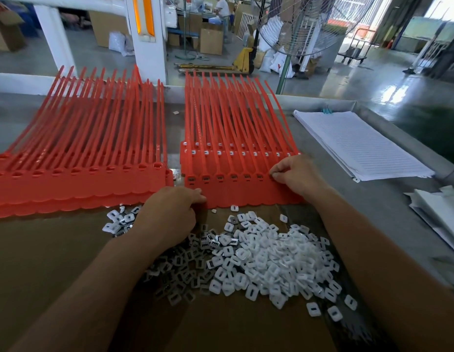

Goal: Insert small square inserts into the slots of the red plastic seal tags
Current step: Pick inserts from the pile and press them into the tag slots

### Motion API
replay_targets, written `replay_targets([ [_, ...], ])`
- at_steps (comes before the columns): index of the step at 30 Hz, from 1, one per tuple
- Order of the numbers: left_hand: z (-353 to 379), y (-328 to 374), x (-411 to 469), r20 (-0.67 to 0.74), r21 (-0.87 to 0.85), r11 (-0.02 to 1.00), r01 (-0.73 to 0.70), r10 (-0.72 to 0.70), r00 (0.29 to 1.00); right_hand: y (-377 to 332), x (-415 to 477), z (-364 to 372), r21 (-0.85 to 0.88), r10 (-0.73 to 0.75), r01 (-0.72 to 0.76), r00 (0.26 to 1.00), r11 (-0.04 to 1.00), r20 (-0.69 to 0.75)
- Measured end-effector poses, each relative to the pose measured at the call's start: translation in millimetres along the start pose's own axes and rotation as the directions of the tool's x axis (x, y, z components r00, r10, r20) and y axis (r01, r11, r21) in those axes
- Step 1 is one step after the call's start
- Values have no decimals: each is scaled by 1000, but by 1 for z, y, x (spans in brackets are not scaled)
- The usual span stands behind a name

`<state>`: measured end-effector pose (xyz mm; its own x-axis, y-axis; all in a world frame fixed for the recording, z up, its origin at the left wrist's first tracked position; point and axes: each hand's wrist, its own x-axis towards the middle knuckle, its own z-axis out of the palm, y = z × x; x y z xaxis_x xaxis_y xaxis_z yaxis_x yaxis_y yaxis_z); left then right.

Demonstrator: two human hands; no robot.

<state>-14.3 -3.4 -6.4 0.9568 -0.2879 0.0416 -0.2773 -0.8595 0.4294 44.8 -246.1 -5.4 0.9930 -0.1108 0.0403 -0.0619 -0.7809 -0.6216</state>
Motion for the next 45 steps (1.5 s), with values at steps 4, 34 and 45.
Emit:
replay_targets([
  [4, 0, 0, -1, 3, -14, 1000, 8, -8, 1000, 0, 0, 1, 50, 33, -29, 996, 998, -81],
  [34, 1, 0, 0, -14, 14, 1000, 3, -3, 1000, -83, -89, 14, -54, -407, 482, 790, 875, 458],
  [45, 0, -2, 2, 6, 9, 1000, -26, 26, 1000, -85, -99, 35, -64, -466, 561, 740, 825, 485],
])
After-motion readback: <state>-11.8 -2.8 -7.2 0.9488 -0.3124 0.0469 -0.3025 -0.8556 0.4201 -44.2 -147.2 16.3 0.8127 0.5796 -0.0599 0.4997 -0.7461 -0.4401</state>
